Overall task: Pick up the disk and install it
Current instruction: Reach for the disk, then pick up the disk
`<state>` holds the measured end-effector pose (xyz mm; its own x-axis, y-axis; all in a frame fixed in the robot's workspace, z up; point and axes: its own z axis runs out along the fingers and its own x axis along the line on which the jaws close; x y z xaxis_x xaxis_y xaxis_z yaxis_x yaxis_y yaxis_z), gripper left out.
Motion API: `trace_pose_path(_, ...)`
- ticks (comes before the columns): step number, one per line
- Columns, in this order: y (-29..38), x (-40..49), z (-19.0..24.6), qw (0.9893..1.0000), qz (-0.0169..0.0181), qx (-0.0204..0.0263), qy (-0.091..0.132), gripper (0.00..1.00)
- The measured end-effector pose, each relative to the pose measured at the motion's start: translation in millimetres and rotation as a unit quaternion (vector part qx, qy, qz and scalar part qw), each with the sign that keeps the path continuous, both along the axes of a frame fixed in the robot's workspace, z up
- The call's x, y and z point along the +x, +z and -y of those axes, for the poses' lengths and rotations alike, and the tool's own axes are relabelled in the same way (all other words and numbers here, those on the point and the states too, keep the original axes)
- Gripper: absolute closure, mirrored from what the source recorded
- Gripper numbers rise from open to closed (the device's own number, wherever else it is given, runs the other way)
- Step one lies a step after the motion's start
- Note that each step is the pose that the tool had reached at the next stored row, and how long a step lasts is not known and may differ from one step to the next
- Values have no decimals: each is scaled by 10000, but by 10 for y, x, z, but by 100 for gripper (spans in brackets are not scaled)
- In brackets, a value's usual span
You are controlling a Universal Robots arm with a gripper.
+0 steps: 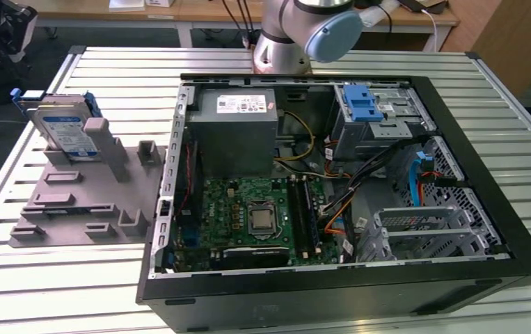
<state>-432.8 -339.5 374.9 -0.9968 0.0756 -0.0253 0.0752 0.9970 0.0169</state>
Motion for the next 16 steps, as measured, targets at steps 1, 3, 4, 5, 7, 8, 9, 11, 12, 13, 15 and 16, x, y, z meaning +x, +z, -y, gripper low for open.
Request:
trace_pose_path(1, -2, -23, -6, 10000, 0, 0, 0, 89)
trace_pose_path(3, -6, -56, -20, 10000, 0, 0, 0, 89)
trace_pose_path(4, -7, -67, -23, 10000, 0, 0, 0, 89)
trace_pose_path(5, -7, -71, -23, 10000, 0, 0, 0, 89)
trace_pose_path(7, -7, -71, -23, 10000, 0, 0, 0, 89)
trace_pose_path(8, -7, -79, -23, 10000, 0, 0, -5, 89)
trace_pose_path(9, -7, -86, -23, 10000, 0, 0, -9, 89)
trace_pose_path(11, -7, -87, -23, 10000, 0, 0, -9, 89)
trace_pose_path(12, -7, -87, -23, 10000, 0, 0, -8, 89)
trace_pose_path(13, -7, -87, -23, 10000, 0, 0, -6, 89)
trace_pose_path(15, -7, -87, -23, 10000, 0, 0, -3, 89)
trace_pose_path(16, -7, -87, -23, 10000, 0, 0, -1, 89)
